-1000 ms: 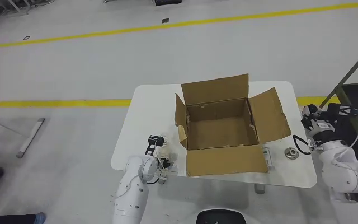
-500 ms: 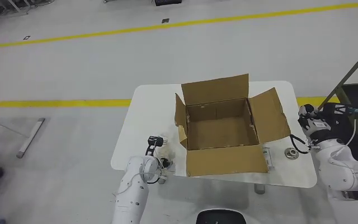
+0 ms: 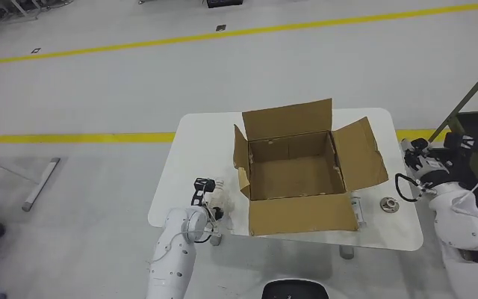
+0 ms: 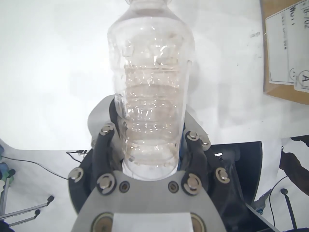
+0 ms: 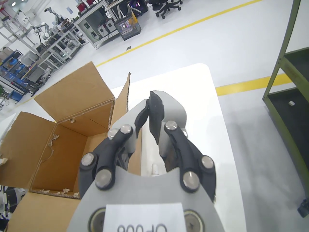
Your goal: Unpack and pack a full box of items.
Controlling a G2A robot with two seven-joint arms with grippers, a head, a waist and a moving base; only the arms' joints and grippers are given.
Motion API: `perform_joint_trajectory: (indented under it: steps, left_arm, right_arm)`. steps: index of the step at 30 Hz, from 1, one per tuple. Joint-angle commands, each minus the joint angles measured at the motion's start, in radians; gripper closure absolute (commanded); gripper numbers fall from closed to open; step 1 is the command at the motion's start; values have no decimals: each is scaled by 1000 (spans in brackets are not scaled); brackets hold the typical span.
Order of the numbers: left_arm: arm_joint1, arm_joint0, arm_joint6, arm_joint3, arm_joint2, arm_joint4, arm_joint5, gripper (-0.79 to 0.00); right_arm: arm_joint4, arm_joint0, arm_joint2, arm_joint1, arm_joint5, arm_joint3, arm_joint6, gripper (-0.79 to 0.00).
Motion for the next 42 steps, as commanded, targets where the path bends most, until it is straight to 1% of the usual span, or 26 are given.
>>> perform_joint_trajectory:
  steps: [1, 3, 6, 10, 14, 15, 17, 18, 20, 22, 25, 30, 35, 41, 42]
  left_arm:
    - [5, 19, 3, -50, -8, 22, 4, 0]
    - [8, 36, 0, -95, -23, 6, 12, 0]
    - [11, 55, -14, -160, -45, -20, 26, 0]
    - [16, 72, -32, -264, -71, -55, 39, 0]
    - [20, 80, -56, -370, -99, -106, 52, 0]
    - [20, 76, -59, -397, -105, -128, 56, 0]
    - [19, 68, -84, -425, -119, -211, 71, 0]
    - [20, 56, -97, -437, -126, -238, 70, 0]
    - [23, 34, -94, -451, -131, -234, 62, 0]
    - [24, 12, -81, -453, -133, -248, 72, 0]
    - [24, -23, -69, -463, -132, -289, 93, 0]
    - [23, -87, -81, -508, -98, -365, 87, 0]
    - [20, -136, -72, -536, -60, -446, 120, 0]
    - [18, -177, -99, -503, -8, -524, 142, 0]
    - [18, -181, -91, -498, 1, -516, 148, 0]
  right_arm:
    - [55, 17, 8, 1, -13, 27, 35, -286]
    - [121, 32, 12, 2, -36, 62, 68, -268]
    - [219, 56, 6, 3, -79, 118, 113, -271]
    - [281, 79, -5, 5, -112, 180, 140, -296]
    - [323, 97, -18, 8, -142, 221, 174, -286]
    - [343, 103, -21, 8, -149, 231, 185, -259]
    - [377, 111, -23, 9, -162, 250, 197, -237]
    - [382, 114, -24, 10, -169, 257, 200, -209]
    - [415, 119, -28, 10, -176, 272, 205, -139]
    - [442, 122, -28, 12, -184, 288, 212, -114]
    - [473, 125, -30, 14, -192, 306, 220, 0]
    - [476, 117, -42, 17, -194, 317, 218, 0]
    - [482, 108, -69, 16, -193, 311, 204, 0]
    - [473, 92, -111, 15, -192, 290, 183, 0]
    - [473, 89, -117, 15, -191, 285, 178, 0]
